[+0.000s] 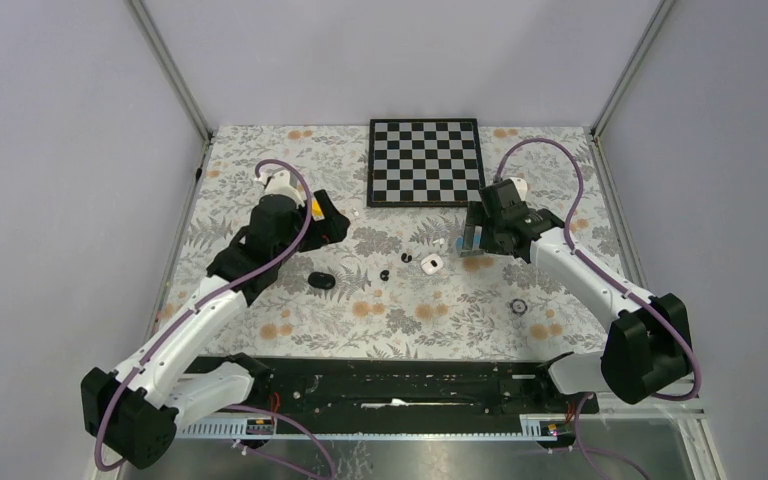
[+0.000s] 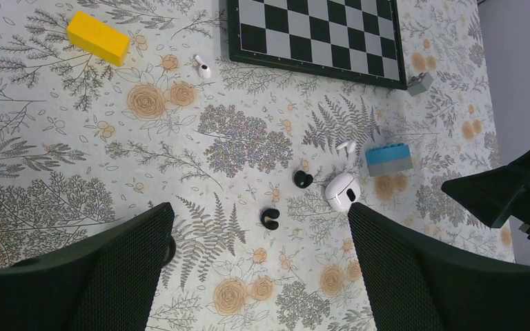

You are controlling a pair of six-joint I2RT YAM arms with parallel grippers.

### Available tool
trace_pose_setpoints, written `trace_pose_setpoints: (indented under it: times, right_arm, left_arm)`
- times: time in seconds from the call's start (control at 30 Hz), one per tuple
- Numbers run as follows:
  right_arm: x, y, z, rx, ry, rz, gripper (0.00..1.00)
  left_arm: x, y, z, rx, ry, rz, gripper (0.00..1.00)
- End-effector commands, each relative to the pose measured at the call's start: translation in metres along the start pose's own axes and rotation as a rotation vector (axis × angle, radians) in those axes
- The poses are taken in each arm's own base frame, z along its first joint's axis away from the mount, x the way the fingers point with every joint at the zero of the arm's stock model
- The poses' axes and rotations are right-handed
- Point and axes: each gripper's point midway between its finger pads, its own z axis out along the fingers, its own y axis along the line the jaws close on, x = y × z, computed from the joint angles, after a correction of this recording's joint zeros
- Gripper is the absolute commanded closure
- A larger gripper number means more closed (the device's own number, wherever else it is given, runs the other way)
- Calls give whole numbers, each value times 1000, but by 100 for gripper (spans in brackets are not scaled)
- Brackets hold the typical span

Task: Insert the wireless bluetooth earbuds into the charging case
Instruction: Pick up the charging case at the center of the board.

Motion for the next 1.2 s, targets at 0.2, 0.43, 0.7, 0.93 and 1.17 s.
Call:
trace_pose_setpoints:
  times: [0.2,0.43,0.7,0.93,1.17]
  right_arm:
    - [-12,1,-12,11,-55,20,2]
    - [-1,38,-15,-49,-61,-68,2]
    - [39,106,4,-165,56,-202,2]
    - [44,116,25,-136,75,-112,2]
    - [53,132,40,-189,127,-207,2]
  left_arm:
    - [-29,-1,-17,2,-118,56,1]
    - [-18,-1,-9,-1,-47,85,1]
    - [1,-2,3,9,55,113,1]
    - [14,-16,1,77,182,194,1]
    - [24,-10,1,72,206,192,1]
